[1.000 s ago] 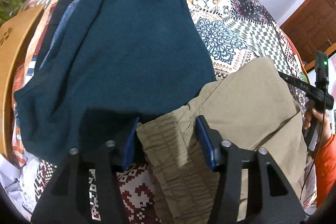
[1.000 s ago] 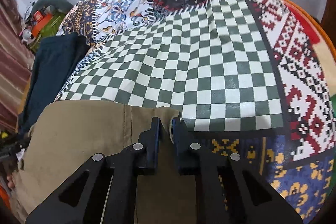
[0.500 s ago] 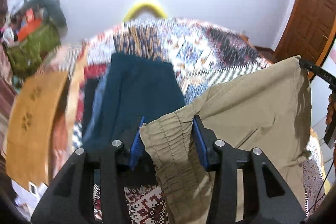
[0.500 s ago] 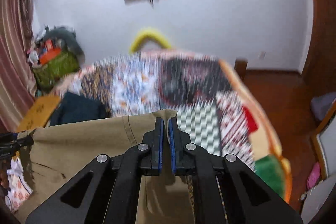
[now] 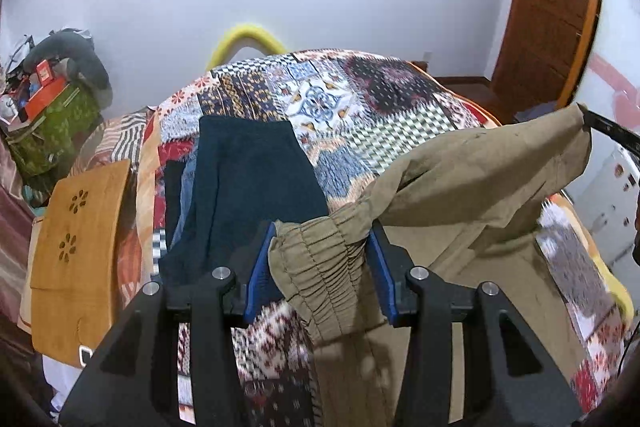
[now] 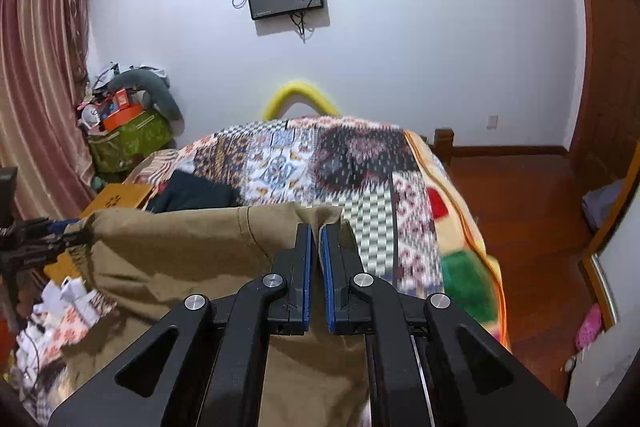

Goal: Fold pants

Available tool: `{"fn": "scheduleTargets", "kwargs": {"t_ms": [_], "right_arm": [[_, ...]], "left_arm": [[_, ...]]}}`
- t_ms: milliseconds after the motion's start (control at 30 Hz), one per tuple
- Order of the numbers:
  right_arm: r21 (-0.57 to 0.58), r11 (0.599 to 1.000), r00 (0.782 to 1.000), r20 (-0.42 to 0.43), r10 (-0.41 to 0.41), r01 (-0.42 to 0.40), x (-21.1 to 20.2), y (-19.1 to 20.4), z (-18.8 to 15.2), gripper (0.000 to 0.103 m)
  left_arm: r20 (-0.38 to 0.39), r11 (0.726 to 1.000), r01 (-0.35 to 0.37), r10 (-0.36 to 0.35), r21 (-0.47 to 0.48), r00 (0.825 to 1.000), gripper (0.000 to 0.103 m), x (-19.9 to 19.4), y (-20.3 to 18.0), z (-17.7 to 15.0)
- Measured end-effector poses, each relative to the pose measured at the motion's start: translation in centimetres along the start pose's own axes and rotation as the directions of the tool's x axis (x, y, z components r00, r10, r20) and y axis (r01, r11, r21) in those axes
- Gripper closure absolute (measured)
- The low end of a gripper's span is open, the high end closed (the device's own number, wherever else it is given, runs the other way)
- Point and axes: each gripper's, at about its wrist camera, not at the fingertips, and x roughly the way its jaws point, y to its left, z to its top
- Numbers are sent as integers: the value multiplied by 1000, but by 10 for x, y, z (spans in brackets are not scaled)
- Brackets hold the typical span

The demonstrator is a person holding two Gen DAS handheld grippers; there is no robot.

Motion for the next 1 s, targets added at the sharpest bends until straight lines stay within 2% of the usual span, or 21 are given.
{"fn": "scheduleTargets", "kwargs": {"t_ms": [300,467,800,1000], "right_arm": [[25,1000,997,-71,-1,3,-44,10,-75,98],[39,999,991,-134,0,5,-54,19,-122,98],[87,996,979,-202,0,18,-70,29,-183,98],[94,994,963,-266,-29,56,-72,29,-207,98]], "left_arm": [[-39,996,23,-20,83,999,56,-29,-22,-64],[-64,992,6,2,123,998,56,-38,-33,-100],[-119,996,-7,18,86,993,56,-40,-30,-149],[-114,997,-24,32,71,993,56,-50,-24,-161]]}}
